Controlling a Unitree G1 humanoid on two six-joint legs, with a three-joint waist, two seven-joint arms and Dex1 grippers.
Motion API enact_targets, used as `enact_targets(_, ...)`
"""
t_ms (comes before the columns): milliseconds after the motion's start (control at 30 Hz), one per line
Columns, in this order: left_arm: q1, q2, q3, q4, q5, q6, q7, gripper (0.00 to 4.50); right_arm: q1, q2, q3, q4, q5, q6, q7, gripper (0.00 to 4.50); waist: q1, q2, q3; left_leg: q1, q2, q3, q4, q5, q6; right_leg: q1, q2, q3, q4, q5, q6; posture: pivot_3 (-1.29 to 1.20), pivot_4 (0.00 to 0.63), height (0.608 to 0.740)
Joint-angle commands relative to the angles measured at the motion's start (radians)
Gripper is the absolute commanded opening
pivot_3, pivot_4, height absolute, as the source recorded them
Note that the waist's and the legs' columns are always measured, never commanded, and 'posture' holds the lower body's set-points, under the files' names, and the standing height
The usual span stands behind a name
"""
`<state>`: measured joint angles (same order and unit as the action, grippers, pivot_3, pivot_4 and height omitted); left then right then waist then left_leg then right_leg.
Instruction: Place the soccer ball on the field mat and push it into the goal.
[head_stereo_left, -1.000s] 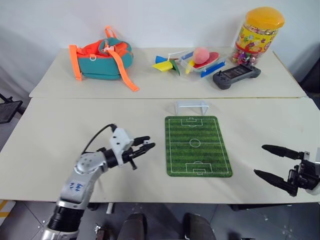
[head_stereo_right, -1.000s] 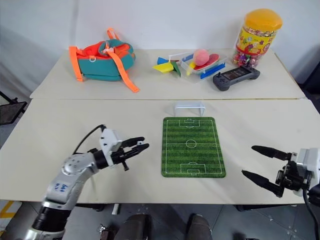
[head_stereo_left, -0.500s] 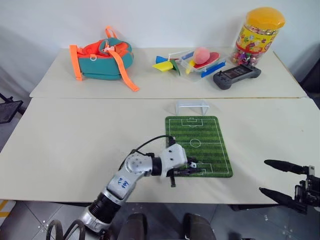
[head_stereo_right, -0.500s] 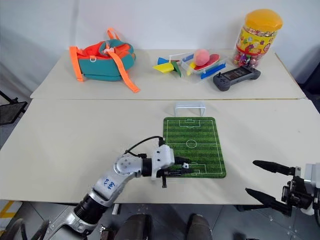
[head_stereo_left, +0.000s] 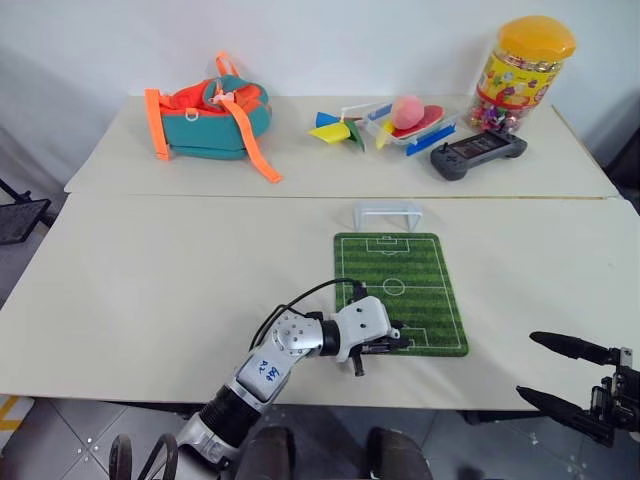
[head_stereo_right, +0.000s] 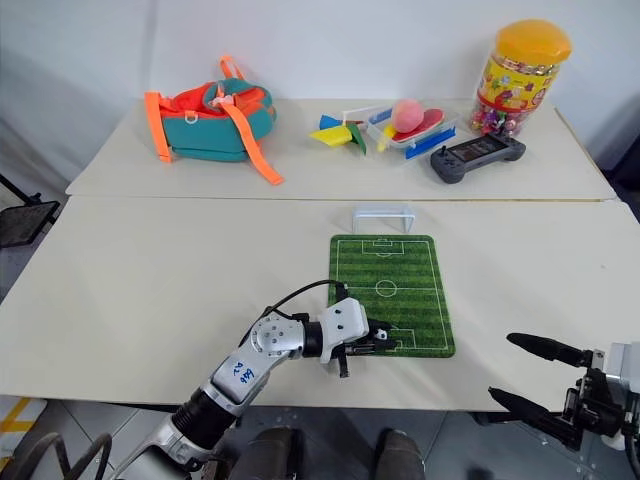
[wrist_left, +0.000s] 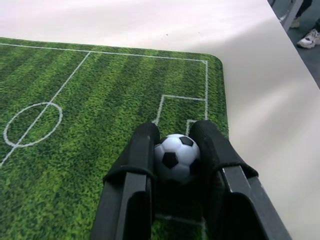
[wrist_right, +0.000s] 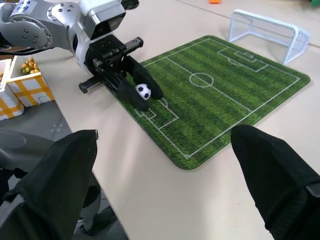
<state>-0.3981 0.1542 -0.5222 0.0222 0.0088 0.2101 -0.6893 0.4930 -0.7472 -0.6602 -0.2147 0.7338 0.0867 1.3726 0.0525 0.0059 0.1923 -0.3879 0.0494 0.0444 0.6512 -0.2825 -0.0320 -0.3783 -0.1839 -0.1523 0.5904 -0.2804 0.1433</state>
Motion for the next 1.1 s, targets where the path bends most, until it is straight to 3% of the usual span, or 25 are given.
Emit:
enact_targets(33, -0.012, -0.015, -0.006, 0.01, 0.015, -0.02, 0.001, 0.86, 0.02, 0.01, -0.049, -0.028, 0.012, -0.013, -0.003, 4.5, 0.001, 0.0, 0.0, 0.0, 0.0, 0.0, 0.0, 0.0, 0.0, 0.0, 0.0, 0.0, 0.0, 0.0, 0.0, 0.0, 0.15, 0.74)
enact_targets(133, -0.011, -0.009, -0.012, 0.008, 0.014, -0.028, -0.018, 0.86, 0.022, 0.013, -0.055, -0.026, 0.005, -0.014, -0.007, 4.5, 0.001, 0.0, 0.0, 0.0, 0.0, 0.0, 0.0, 0.0, 0.0, 0.0, 0.0, 0.0, 0.0, 0.0, 0.0, 0.0, 0.15, 0.74)
enact_targets(500, -0.022, -0.01, -0.002, 0.006, 0.022, -0.048, -0.027, 4.3, 0.006, 0.014, -0.039, 0.0, -0.02, -0.029, -0.021, 4.5, 0.001, 0.0, 0.0, 0.0, 0.0, 0.0, 0.0, 0.0, 0.0, 0.0, 0.0, 0.0, 0.0, 0.0, 0.0, 0.0, 0.15, 0.74)
enact_targets(533, -0.028, -0.011, 0.003, 0.003, 0.023, -0.057, -0.023, 4.45, 0.002, 0.014, -0.036, 0.006, -0.023, -0.031, -0.022, 4.5, 0.001, 0.0, 0.0, 0.0, 0.0, 0.0, 0.0, 0.0, 0.0, 0.0, 0.0, 0.0, 0.0, 0.0, 0.0, 0.0, 0.15, 0.74)
enact_targets(767, -0.049, 0.009, 0.062, -0.087, -0.017, -0.113, -0.044, 4.45, -0.02, 0.015, -0.027, 0.029, -0.033, -0.037, -0.021, 4.5, 0.001, 0.0, 0.0, 0.0, 0.0, 0.0, 0.0, 0.0, 0.0, 0.0, 0.0, 0.0, 0.0, 0.0, 0.0, 0.0, 0.15, 0.74)
enact_targets(867, -0.03, 0.035, 0.092, -0.165, -0.077, -0.111, -0.092, 3.89, -0.03, 0.021, -0.03, 0.038, -0.022, -0.042, -0.006, 4.5, -0.001, 0.0, 0.0, 0.0, 0.0, 0.0, 0.0, 0.0, -0.001, 0.0, 0.0, 0.0, 0.0, 0.0, 0.0, 0.0, 0.15, 0.74)
enact_targets(1100, 0.035, 0.09, 0.08, -0.284, -0.124, 0.032, -0.128, 1.68, -0.05, 0.036, -0.038, 0.054, 0.018, -0.052, 0.034, 4.5, 0.0, 0.001, -0.001, 0.0, 0.0, 0.0, 0.0, 0.0, -0.001, 0.001, 0.0, 0.0, 0.001, 0.0, 0.0, 0.0, 0.15, 0.74)
